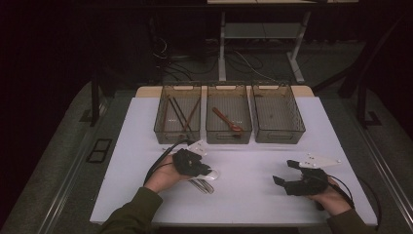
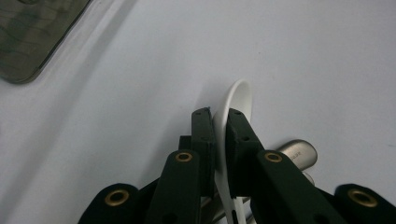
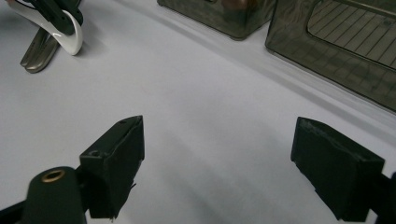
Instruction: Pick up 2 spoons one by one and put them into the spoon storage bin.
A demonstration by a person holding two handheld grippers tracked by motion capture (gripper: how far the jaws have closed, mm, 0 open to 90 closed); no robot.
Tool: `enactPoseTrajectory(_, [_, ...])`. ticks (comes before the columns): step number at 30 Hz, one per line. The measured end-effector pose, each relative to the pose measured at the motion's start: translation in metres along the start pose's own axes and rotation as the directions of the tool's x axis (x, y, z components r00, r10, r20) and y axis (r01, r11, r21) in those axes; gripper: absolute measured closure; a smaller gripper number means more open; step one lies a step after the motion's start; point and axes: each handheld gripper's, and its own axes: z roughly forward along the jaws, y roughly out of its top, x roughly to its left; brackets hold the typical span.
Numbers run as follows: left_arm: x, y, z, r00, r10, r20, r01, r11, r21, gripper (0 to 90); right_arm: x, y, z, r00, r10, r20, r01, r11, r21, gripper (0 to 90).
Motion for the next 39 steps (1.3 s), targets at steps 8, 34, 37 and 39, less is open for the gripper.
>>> enactPoseTrajectory(8, [0.000, 0.003, 0.000, 0.9995, -0.019, -0.024, 0.018, 0.9997, -0.016, 82.8, 0.000, 0.000, 0.000, 1.0000, 0.000, -0.001, 0.000, 1.000, 0.001, 17.2])
enactPoseTrajectory(34, [0.016, 0.053, -0.027, 0.9925, -0.054, -0.110, 0.035, 0.9845, -0.172, 82.8, 0.005, -0.001, 0.007, 0.9998, 0.022, -0.002, -0.022, 1.000, -0.004, 11.5])
enactPoseTrajectory(37, [0.021, 0.062, -0.031, 0.9912, -0.058, -0.119, 0.034, 0.9807, -0.192, 82.8, 0.005, -0.001, 0.007, 0.9998, 0.017, -0.004, -0.017, 1.000, -0.004, 11.5])
enactPoseTrajectory(39, [0.024, 0.069, -0.033, 0.9895, -0.053, -0.134, 0.025, 0.9787, -0.204, 82.8, 0.005, -0.001, 0.007, 0.9999, 0.016, -0.005, -0.016, 1.000, -0.004, 11.5])
